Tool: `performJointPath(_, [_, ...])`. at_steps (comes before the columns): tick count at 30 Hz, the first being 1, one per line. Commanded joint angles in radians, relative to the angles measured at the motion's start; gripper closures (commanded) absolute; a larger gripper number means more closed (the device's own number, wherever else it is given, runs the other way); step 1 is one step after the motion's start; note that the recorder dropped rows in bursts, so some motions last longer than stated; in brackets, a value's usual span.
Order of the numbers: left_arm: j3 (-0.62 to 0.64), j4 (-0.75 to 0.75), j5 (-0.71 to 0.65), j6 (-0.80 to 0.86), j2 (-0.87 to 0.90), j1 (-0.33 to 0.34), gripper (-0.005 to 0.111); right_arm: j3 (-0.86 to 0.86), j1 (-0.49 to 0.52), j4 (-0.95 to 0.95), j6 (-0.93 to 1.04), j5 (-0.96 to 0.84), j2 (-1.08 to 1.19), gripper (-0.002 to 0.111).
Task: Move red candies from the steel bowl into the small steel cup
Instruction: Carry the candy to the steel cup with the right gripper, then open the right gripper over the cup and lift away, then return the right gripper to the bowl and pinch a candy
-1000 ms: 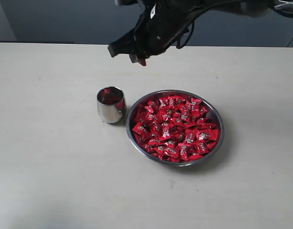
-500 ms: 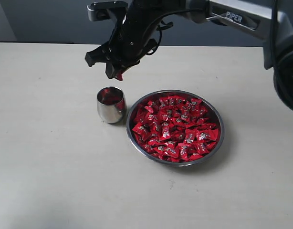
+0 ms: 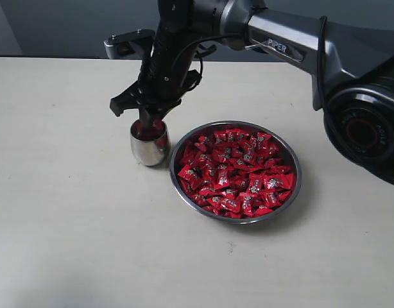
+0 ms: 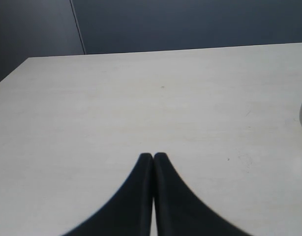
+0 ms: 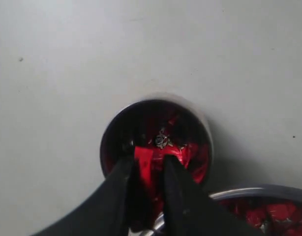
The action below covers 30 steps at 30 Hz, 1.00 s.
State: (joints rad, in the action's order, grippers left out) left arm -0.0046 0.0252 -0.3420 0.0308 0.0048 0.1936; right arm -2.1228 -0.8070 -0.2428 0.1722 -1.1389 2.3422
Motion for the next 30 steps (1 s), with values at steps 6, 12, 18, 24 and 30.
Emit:
performJointPath(6, [0.005,0.002,0.008,-0.001,-0.005,-0.007,0.106,-0.007,0.003,0.008,0.007,0.035,-0.001,0.107])
performJointPath(12, [0.005,0.002,0.008,-0.001,-0.005,-0.007,0.106,-0.007,0.003,0.010,0.007,0.059,0.004,0.080])
performJointPath(18, [0.005,0.002,0.008,-0.001,-0.005,-0.007,0.106,-0.007,0.003,0.010,0.007,0.066,0.004,0.077])
performJointPath(24, [0.005,0.002,0.008,-0.001,-0.005,-0.007,0.106,-0.007,0.009,0.037,0.007,0.064,-0.030,0.077])
performJointPath(30, [0.005,0.002,0.008,-0.001,-0.005,-0.007,0.106,0.057,0.044,0.037,-0.016,0.154,-0.145,0.077])
